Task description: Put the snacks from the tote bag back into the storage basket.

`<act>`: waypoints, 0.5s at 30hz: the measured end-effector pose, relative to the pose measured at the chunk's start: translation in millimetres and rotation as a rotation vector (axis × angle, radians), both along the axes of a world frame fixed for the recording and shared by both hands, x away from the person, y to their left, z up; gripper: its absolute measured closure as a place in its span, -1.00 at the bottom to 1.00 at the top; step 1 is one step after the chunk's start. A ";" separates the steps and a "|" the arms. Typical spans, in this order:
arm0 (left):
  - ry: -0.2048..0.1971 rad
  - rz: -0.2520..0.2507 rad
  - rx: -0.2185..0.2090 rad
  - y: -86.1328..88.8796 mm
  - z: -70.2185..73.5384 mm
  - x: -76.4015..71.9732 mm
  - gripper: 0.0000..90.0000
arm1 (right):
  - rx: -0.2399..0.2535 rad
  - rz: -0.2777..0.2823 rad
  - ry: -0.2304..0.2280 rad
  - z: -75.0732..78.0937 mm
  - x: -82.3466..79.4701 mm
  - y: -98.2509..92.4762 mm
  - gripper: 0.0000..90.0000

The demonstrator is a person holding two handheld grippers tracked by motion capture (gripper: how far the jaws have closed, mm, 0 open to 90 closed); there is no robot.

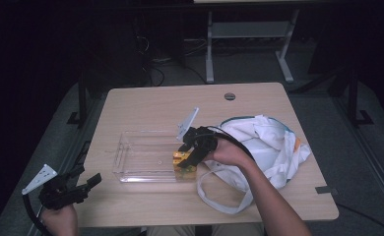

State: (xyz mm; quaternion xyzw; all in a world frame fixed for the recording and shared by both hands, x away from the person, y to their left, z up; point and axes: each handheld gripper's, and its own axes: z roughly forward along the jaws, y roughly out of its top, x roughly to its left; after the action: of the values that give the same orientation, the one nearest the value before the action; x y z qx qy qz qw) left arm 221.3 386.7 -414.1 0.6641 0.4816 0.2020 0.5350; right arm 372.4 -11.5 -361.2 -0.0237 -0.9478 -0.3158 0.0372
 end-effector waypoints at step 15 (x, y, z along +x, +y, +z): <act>0.003 0.000 -0.004 -0.3 -0.2 -0.1 -0.72 | 0.044 -0.046 -0.002 8.3 0.6 -10.3 -0.17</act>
State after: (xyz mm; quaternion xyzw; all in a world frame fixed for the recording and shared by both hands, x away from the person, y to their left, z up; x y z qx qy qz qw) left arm 221.2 386.4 -414.4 0.6634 0.4829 0.1999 0.5355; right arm 373.0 -21.8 -352.9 -0.0443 -0.9399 -0.3372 0.0294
